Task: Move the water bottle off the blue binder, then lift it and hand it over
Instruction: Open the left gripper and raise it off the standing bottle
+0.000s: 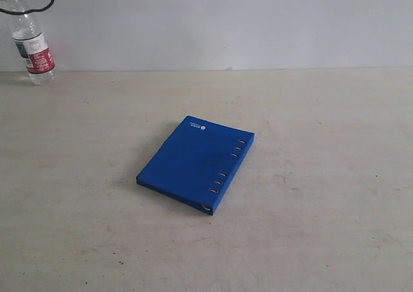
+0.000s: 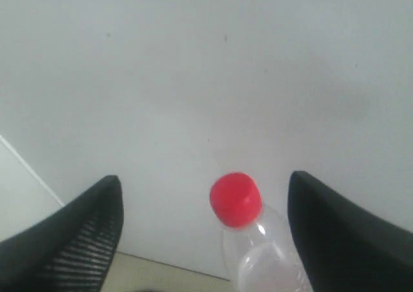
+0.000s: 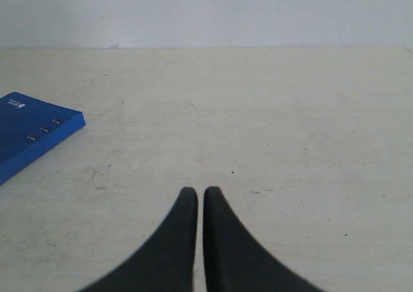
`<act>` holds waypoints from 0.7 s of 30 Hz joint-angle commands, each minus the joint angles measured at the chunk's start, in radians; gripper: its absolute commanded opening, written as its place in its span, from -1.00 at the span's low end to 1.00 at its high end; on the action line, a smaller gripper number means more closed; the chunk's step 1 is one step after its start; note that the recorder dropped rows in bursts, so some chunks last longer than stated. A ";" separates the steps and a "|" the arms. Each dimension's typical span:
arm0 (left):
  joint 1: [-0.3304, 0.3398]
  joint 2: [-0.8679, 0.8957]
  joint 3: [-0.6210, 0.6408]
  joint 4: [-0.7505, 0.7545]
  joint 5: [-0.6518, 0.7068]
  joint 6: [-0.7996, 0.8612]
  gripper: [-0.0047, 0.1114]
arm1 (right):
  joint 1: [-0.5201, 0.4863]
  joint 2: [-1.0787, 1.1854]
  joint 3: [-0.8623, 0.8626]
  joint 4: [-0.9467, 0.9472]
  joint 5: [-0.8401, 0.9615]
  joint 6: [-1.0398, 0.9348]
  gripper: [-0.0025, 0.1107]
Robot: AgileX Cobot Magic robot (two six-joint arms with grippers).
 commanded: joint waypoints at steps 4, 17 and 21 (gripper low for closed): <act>-0.070 -0.166 0.139 -0.048 -0.015 0.046 0.22 | 0.002 -0.004 -0.001 -0.004 -0.011 -0.001 -0.93; -0.166 -0.562 0.627 -0.050 0.004 -0.014 0.22 | 0.002 -0.004 -0.001 -0.004 -0.011 -0.001 -0.93; -0.179 -0.701 0.775 -0.056 0.010 -0.068 0.22 | 0.002 -0.004 -0.001 -0.057 -0.038 -0.090 -0.93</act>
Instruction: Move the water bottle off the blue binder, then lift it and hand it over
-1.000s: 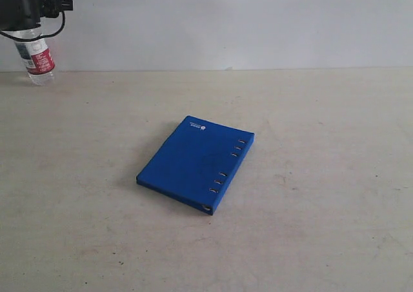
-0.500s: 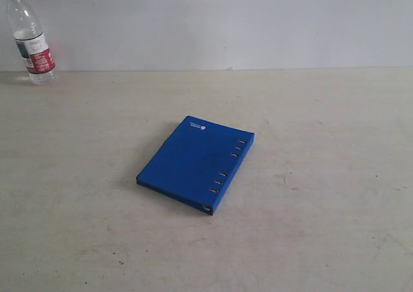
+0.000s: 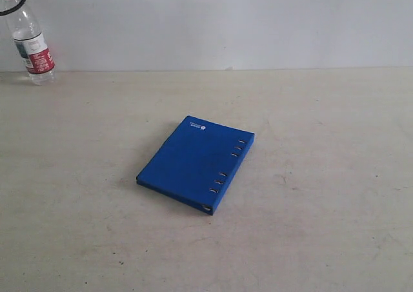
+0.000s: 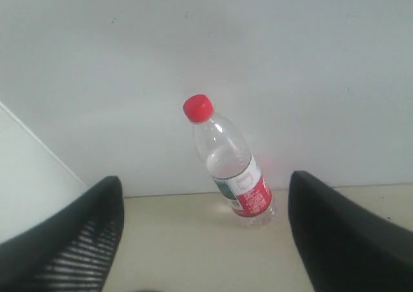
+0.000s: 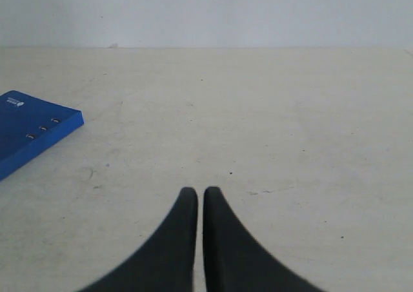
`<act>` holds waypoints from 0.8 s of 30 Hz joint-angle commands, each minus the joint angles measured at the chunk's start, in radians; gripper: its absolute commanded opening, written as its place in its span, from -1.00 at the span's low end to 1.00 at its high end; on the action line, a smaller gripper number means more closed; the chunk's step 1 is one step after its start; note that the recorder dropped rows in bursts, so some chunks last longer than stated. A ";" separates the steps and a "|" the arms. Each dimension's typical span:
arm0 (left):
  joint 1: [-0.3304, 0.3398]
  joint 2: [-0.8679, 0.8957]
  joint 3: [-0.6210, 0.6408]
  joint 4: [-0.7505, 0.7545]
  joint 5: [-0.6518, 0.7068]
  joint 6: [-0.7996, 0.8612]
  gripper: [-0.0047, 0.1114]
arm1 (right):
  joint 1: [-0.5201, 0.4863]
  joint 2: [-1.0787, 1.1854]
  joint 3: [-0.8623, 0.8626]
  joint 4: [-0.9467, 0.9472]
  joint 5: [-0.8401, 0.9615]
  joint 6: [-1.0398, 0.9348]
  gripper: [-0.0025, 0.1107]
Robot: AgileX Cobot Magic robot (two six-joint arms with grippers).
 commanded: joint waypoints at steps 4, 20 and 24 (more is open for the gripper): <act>-0.018 -0.269 0.231 -0.035 0.057 -0.080 0.22 | 0.002 -0.004 -0.001 -0.079 -0.064 -0.115 -0.93; -0.020 -0.543 0.726 -0.035 0.940 -0.129 -0.17 | 0.002 -0.004 -0.001 0.632 -0.173 0.172 -0.93; -0.020 -0.512 0.801 -0.035 0.996 -0.129 -0.46 | 0.002 -0.004 -0.001 0.699 -0.169 0.174 -0.93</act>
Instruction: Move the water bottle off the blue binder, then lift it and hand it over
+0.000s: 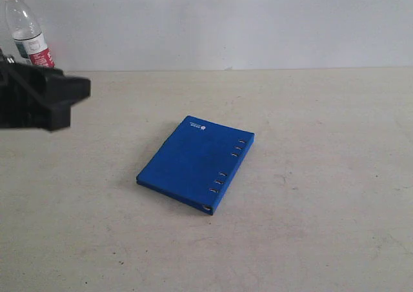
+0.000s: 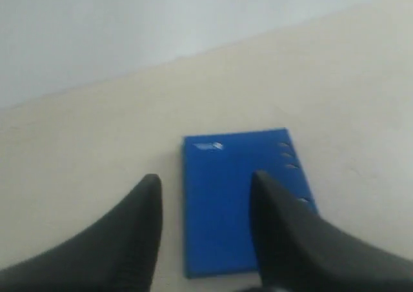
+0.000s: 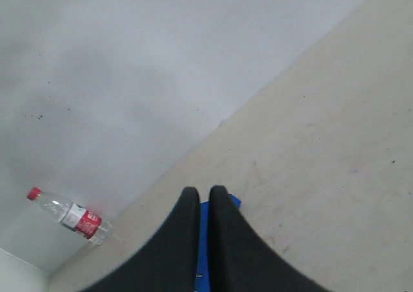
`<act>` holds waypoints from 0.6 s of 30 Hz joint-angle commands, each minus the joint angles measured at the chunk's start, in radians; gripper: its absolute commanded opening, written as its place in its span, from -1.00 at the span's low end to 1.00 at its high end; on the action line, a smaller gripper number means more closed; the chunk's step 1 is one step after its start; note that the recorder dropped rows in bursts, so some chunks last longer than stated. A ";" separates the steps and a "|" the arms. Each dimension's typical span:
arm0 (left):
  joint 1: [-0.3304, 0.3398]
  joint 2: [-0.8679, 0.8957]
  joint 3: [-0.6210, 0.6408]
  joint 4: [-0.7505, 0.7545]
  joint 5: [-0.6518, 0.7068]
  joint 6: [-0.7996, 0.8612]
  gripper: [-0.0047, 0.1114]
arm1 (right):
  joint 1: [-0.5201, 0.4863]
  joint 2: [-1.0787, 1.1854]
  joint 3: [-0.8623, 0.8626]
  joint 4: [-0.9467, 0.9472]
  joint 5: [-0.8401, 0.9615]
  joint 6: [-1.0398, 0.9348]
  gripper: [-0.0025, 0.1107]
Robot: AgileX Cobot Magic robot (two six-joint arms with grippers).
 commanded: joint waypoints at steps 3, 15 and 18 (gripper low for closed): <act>-0.003 0.049 0.102 0.004 0.082 -0.015 -0.62 | 0.002 -0.004 -0.001 0.059 0.009 0.046 -0.93; -0.003 0.027 0.091 0.004 0.078 0.001 -0.84 | 0.002 -0.004 -0.001 0.104 0.035 0.137 -0.93; -0.003 -0.052 0.055 0.004 0.062 -0.004 -0.84 | 0.002 -0.004 -0.051 0.112 0.018 -0.066 -0.93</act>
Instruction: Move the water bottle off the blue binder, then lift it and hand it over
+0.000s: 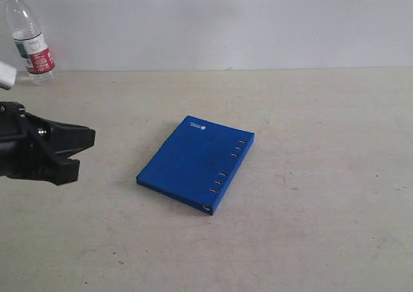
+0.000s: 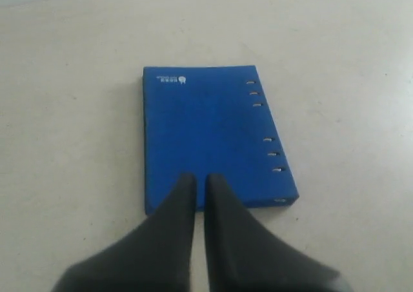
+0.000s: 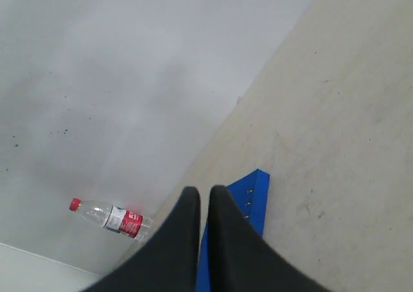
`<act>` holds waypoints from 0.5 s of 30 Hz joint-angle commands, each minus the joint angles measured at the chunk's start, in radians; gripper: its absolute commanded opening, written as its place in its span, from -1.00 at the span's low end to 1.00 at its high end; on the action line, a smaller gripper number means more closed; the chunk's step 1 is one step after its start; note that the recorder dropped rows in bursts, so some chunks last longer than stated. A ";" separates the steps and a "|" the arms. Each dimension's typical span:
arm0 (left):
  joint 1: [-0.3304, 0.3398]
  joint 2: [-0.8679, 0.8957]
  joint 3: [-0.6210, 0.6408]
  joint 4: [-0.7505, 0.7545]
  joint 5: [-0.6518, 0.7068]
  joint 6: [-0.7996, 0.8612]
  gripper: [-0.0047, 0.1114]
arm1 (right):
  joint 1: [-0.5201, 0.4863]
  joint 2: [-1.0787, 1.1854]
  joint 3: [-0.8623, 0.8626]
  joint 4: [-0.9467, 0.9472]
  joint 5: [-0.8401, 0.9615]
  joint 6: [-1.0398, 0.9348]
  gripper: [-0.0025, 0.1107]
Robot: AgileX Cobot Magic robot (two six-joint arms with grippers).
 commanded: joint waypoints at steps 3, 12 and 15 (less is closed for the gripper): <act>-0.002 -0.181 -0.084 0.070 -0.128 -0.018 -0.84 | 0.002 0.004 -0.172 0.015 0.113 -0.420 -0.93; -0.002 -0.283 -0.157 0.088 -0.233 -0.040 -0.84 | 0.002 0.560 -0.309 0.319 0.329 -0.914 -0.93; -0.002 -0.218 -0.162 0.088 -0.158 -0.071 -0.84 | 0.002 0.821 -0.369 0.571 0.542 -1.275 -0.93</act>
